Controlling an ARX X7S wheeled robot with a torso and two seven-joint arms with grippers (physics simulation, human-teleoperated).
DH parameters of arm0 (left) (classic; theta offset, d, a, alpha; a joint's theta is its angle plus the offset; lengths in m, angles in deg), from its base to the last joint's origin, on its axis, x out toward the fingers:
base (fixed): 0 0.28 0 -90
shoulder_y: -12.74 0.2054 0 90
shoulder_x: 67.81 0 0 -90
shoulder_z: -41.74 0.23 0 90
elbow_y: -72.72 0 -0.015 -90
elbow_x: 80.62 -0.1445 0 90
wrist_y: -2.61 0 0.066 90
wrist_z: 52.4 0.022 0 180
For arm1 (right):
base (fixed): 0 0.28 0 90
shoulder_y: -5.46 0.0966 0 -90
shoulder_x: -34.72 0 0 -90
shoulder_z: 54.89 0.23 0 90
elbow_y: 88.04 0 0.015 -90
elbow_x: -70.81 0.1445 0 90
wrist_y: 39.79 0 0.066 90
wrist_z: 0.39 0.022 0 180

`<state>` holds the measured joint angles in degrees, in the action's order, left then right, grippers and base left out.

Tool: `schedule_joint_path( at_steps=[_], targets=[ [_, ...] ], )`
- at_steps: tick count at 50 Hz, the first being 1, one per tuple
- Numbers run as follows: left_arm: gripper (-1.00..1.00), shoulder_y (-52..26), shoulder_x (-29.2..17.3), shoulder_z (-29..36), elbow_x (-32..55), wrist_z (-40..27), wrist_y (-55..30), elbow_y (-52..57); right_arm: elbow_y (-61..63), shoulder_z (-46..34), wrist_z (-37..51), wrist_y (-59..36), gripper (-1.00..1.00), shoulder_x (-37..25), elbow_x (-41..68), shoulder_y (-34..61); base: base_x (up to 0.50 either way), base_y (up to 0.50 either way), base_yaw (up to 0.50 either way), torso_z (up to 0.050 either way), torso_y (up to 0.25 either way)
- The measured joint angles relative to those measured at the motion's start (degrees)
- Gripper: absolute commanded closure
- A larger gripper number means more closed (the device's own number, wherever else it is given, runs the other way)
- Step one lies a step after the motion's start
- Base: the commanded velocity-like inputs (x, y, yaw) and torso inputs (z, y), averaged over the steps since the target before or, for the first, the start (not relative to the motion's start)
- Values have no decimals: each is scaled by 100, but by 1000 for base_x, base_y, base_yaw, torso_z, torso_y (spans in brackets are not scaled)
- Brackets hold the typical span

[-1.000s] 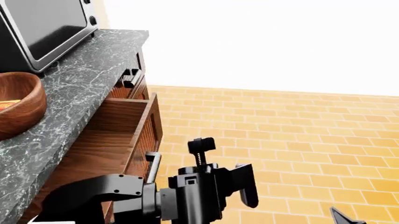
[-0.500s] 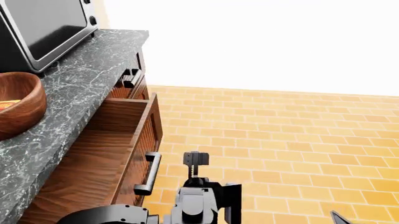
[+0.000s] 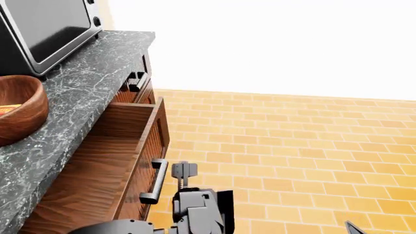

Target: Place the bar in the bowl and close the drawer.

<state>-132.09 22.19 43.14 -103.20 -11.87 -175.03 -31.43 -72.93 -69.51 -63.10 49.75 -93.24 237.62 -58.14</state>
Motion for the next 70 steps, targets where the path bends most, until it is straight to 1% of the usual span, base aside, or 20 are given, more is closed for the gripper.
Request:
schedule_joint_path(
  at_steps=[11, 17, 30, 41, 48, 59, 70],
  targets=[
    [-100, 155, -1, -199, -892, 942, -156, -494, 0, -117, -17, 20, -100, 7, 119, -5, 0, 0, 0, 0, 0],
    [-100, 170, -1, -256, -1035, 1153, -192, -711, 0, -168, -28, 34, -100, 9, 175, -15, 0, 0, 0, 0, 0],
    [-100, -15, -1, -312, -560, 868, -224, -1118, 2, -238, -42, 60, -100, 13, 249, -22, 0, 0, 0, 0, 0],
    [-100, -41, 0, -287, -422, 756, -230, -1343, 3, -242, -70, 101, -100, 21, 276, -51, 0, 0, 0, 0, 0],
    [-100, -94, 0, -233, -76, 470, -233, -1491, 4, -259, -84, 120, -100, 28, 300, -68, 0, 0, 0, 0, 0],
    [-100, -293, 0, -145, 781, -154, -226, -1701, 2, -299, -96, 148, -100, 52, 343, -88, 0, 0, 0, 0, 0],
    [-100, -359, 0, -100, 1009, -278, -206, -1911, 7, -320, -120, 195, -100, 74, 377, -120, 0, 0, 0, 0, 0]
  ],
)
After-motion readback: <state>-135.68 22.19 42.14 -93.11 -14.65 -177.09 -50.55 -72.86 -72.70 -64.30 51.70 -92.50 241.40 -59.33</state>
